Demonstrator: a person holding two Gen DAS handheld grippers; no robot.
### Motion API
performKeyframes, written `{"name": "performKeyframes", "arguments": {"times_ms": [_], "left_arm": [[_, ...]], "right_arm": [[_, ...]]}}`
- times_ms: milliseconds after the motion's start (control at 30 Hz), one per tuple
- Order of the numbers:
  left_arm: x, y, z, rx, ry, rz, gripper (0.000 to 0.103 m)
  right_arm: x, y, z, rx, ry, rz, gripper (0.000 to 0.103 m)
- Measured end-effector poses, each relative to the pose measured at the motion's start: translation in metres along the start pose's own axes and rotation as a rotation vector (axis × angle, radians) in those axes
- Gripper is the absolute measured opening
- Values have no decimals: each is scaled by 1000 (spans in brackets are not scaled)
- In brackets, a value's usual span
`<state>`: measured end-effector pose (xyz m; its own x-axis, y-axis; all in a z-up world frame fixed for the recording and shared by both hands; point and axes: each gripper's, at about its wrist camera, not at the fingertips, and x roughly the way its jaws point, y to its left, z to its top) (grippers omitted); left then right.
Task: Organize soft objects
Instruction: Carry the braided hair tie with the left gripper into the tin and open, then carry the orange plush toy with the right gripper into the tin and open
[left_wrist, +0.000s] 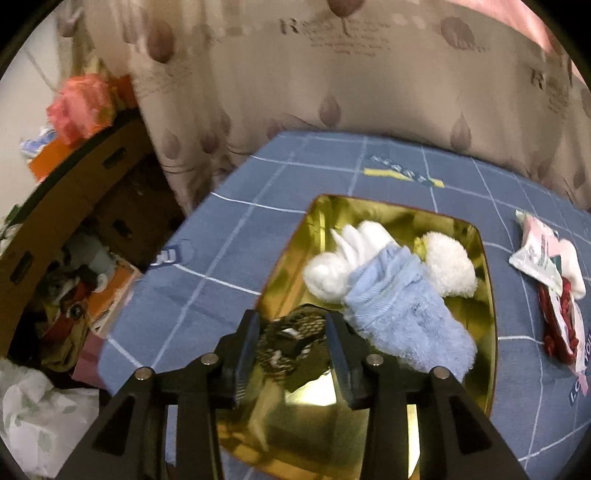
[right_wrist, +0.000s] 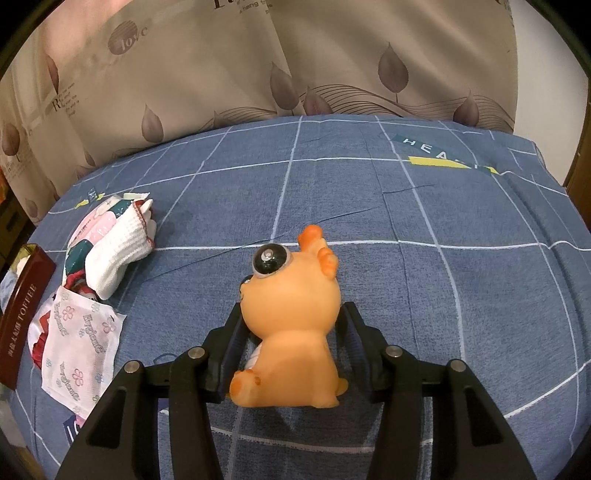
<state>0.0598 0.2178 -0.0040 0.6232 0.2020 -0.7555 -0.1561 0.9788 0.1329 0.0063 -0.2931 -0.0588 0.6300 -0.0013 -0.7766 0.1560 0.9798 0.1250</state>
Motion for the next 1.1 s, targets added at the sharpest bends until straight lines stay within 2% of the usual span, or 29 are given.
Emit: {"name": "performKeyframes", "arguments": {"times_ms": [67,233,467,500,533,600,733,867,1100], "left_arm": [[-11,6,-4,-36,-25,24,40],[-30,20,-21,-105,-62,32,42],[-44,33,-33,-139,-78,36,42],[-45,35,-33,-140,-89,46,43],[-46,37,-35,-138,-95,54,43],[-45,39,-36,-142,-96,63,44],[-41,47,-38,-170,-84,47,44],[-40,52,-39,-180,-84,67,44],[-35,66,-40,-248,-54,29,45]], "right_arm": [[0,0,0,-3,1,-3,49],[1,3,0,-22,6,-22,49],[3,10,0,-55,14,-56,51],[3,11,0,-58,15,-61,50],[3,12,0,-62,15,-65,45],[2,12,0,-64,12,-66,40],[-2,15,-1,-74,-1,-61,39],[-2,21,-1,-102,-6,-86,38],[-10,28,0,-103,-22,-105,37]]}}
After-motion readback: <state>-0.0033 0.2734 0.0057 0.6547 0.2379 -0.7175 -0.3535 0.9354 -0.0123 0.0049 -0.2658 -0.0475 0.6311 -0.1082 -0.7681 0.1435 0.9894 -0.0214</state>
